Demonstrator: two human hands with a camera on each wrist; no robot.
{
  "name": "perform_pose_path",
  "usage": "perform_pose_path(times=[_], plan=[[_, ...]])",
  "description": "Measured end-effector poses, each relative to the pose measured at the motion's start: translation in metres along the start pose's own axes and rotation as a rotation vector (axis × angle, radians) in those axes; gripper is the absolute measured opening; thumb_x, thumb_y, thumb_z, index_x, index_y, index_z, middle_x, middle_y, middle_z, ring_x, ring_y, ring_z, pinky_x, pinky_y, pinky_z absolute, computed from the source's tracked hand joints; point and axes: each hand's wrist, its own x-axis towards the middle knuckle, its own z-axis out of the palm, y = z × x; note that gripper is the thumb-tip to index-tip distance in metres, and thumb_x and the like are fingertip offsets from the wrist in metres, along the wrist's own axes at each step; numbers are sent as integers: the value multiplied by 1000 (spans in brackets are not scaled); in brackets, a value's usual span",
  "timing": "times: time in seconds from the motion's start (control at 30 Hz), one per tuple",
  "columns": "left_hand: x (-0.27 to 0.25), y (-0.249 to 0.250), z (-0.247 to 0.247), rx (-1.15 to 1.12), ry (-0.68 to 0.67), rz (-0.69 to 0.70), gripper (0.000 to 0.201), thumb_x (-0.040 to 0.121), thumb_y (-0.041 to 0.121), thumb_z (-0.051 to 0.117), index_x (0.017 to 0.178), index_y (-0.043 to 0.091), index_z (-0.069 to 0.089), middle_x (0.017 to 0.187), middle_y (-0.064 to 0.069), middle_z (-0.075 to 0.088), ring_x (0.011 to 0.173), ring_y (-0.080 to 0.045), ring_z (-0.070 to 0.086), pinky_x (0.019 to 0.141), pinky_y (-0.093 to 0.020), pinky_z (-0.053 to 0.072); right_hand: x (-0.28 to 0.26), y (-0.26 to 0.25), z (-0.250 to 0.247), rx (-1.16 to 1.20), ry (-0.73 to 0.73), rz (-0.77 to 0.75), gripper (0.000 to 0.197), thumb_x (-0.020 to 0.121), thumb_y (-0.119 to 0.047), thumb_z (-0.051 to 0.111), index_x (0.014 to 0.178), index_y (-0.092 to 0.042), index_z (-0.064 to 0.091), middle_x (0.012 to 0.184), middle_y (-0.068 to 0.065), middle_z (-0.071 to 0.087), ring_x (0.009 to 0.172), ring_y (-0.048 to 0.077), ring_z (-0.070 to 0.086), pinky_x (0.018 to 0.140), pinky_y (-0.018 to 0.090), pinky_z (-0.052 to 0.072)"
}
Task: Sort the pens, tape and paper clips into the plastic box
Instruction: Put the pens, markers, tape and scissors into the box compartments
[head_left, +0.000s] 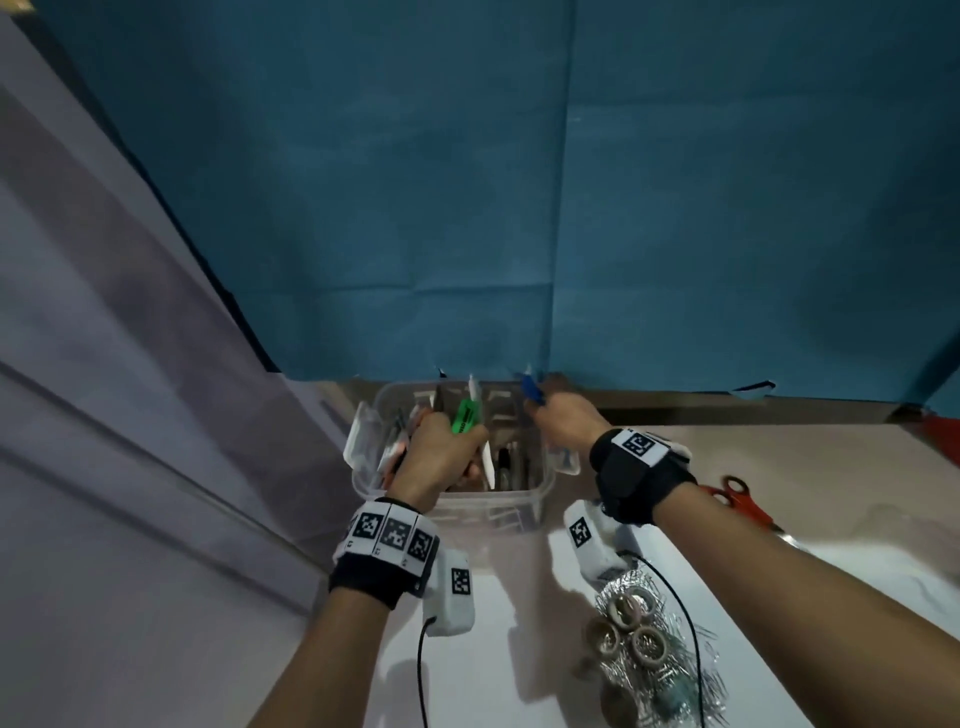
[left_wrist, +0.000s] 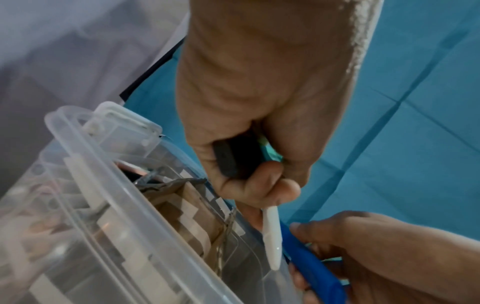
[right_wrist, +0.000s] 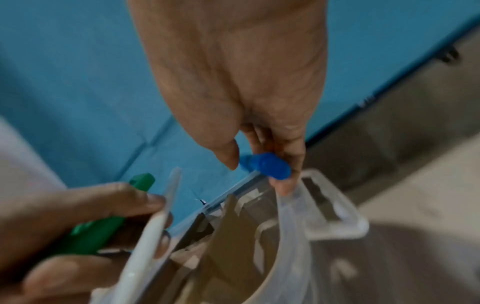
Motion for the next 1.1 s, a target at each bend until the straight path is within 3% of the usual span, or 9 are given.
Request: perform_pose_path(times=[0.07,0.13,0.27,0.37,0.5,0.7,0.83,0.97,1.1], plan=[[1,-2,-5,-17,-1,0,13,92,12,60,82,4,64,56,-7,61,43,-16,55,42,-23,43,2,-4,-1,-147,70,-75,27,99,-20,48,116,0,52,122,25,58,114,39,56,89,37,45],[0,-3,-8,-44,-14,-5,15,93,13,61,80,7,64,55,-6,61,43,-15,54,40,-22,42,3,-11,1,-131,134,-140,25,96,-20,52,112,-2,59,112,20,64,106,36,61,84,35,47],[3,-3,-14,-119,-67,-29,14,94,16,66,86,4,65,55,-6,58,43,-15,49,40,-22,39,-2,-29,15,463,-121,-29,18,98,-31,58,96,-17,69,80,1,66,74,15,62,65,27,49],[0,-3,-23,-156,-111,-26,13,93,15,68,93,3,64,56,-3,57,38,-8,48,37,-21,37,0,-38,26,646,-214,33,20,96,-22,62,107,-7,71,87,5,71,73,13,61,59,22,45],[0,-15,-52,-147,-29,-44,20,91,20,70,95,0,67,60,-6,63,41,-13,50,42,-23,40,10,-61,43,630,-149,-6,18,94,-19,65,98,-2,71,81,11,69,60,16,58,51,23,42],[2,-33,-103,-158,134,-25,12,97,14,57,106,9,63,95,-14,70,86,-23,65,64,-31,48,32,-110,79,497,-74,-31,33,90,-27,71,88,6,69,72,17,71,53,24,66,50,29,57],[0,-39,-111,-154,128,-2,10,99,10,54,99,16,62,91,-8,67,86,-21,64,65,-30,49,32,-109,79,344,-105,-22,31,91,-25,69,92,5,68,65,13,68,52,25,66,48,30,57],[2,-26,-84,-18,69,5,9,97,8,51,96,13,58,92,-14,67,75,-23,64,62,-32,54,26,-83,50,352,-98,-19,31,94,-21,65,96,10,67,76,24,69,62,32,67,66,47,62],[2,3,-27,77,-69,26,8,94,3,49,90,7,55,97,-17,65,81,-27,65,73,-42,59,18,-49,4,402,2,8,31,97,-22,61,99,9,64,67,19,64,48,23,59,44,27,52]])
